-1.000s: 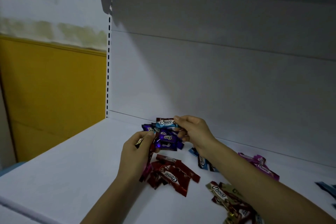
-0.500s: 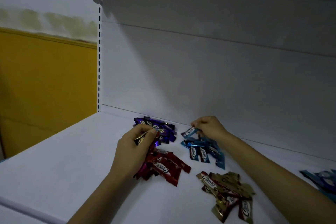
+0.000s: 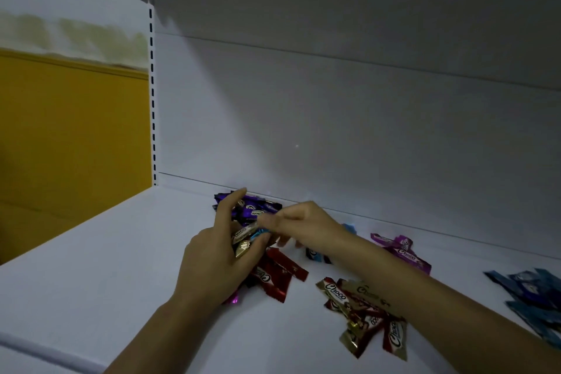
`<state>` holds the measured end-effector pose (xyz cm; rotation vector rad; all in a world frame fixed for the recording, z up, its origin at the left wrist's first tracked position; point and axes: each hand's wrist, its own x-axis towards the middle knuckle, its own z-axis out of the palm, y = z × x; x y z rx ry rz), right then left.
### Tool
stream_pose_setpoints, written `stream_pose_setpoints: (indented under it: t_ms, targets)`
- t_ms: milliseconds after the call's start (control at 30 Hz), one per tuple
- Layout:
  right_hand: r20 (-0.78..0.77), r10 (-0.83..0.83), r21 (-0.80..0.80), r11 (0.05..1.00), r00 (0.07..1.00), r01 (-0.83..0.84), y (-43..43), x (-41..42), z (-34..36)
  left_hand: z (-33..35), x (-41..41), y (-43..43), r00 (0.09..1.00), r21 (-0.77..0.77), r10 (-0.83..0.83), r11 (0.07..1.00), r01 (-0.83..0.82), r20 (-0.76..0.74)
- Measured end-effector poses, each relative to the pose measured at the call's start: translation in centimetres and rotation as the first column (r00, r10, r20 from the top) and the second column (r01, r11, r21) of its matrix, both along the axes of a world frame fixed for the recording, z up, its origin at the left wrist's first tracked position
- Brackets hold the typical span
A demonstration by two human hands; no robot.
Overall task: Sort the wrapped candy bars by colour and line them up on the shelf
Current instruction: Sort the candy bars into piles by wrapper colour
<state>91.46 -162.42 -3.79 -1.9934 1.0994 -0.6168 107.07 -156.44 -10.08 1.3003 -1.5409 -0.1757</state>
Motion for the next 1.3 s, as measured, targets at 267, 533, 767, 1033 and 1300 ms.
stream_pose_setpoints:
  t_ms: [267, 533, 767, 1033, 1300]
  targets:
    - [0.295, -0.142, 0.178, 0.98, 0.945, 0.092, -0.5, 0.6, 0.6, -0.2, 0.3, -0.2, 0.994, -0.014, 0.06, 0.998, -0.058, 0.087]
    - [0.076, -0.095, 0.144, 0.986, 0.993, 0.083, -1.5, -6.8, 0.7, 0.0, 0.5, 0.0, 0.993, -0.093, 0.063, 0.994, -0.054, 0.104]
    - [-0.267, 0.057, -0.015, 0.998, 0.962, -0.063, -0.1, -11.0, -1.7, 0.1, 0.0, 0.1, 0.988, -0.113, 0.041, 0.993, -0.024, 0.151]
    - [-0.011, 0.097, -0.142, 0.985, 0.995, -0.098, 3.1, -6.3, -0.1, 1.1, -2.0, 1.7, 0.965, -0.198, 0.078, 0.98, -0.028, 0.251]
    - [0.138, 0.155, -0.036, 0.988, 0.978, -0.151, 2.8, -2.3, -0.6, 0.7, -1.3, 1.5, 0.982, -0.152, -0.003, 0.988, 0.033, 0.191]
